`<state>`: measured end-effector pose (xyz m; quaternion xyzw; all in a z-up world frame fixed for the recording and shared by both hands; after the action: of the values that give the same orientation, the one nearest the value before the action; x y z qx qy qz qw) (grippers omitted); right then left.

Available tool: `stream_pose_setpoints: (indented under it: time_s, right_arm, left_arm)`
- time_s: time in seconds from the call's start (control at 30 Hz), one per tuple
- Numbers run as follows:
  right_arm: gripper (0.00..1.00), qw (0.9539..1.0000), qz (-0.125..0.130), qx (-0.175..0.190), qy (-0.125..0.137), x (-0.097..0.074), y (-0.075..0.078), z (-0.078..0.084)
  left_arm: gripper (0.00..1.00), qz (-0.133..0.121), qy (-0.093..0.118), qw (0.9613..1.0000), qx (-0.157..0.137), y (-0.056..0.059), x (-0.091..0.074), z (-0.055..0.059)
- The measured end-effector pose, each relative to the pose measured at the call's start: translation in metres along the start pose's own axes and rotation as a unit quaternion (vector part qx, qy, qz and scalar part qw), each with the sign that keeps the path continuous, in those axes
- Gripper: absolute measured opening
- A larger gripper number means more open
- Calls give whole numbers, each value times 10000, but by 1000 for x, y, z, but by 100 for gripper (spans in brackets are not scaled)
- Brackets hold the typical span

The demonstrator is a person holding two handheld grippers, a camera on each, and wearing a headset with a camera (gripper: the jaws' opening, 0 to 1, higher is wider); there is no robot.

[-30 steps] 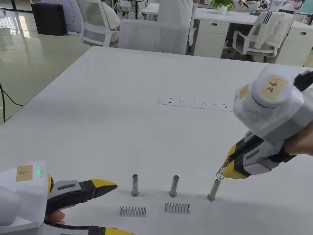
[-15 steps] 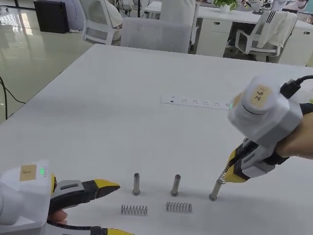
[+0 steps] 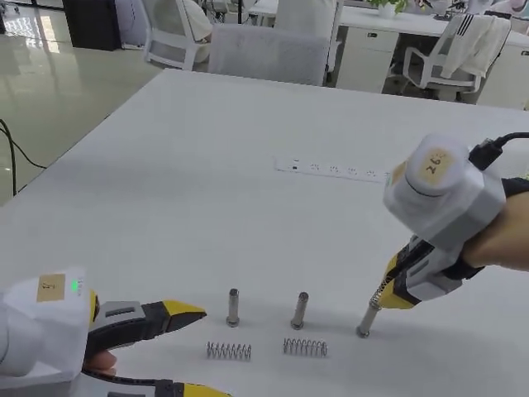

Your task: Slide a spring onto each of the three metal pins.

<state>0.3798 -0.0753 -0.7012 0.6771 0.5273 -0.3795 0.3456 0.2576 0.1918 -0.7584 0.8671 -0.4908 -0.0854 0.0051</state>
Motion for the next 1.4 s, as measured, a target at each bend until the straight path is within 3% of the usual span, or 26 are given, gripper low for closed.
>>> stream_pose_setpoints:
  time_s: [0.97,1.4]
  right_arm:
    - [8,9995,-177,168,-194,42,6,18]
    - [9,9994,-185,200,-210,49,3,23]
  left_arm:
    - [52,3,-45,10000,23,2,0,0]
    - [52,2,-31,10000,15,3,0,0]
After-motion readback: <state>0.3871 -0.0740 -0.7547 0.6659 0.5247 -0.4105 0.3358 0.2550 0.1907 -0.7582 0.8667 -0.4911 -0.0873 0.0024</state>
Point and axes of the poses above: the centre of the closed fingertips' face, and the gripper's own axes: x roughly forward along the fingers, y roughly to its right, z roughly out of its underside, the point moved 10 cm from there along -x, roughly backward along the fingers, and after that the axes turned 10 degrees about y, right-handed, at the moved point
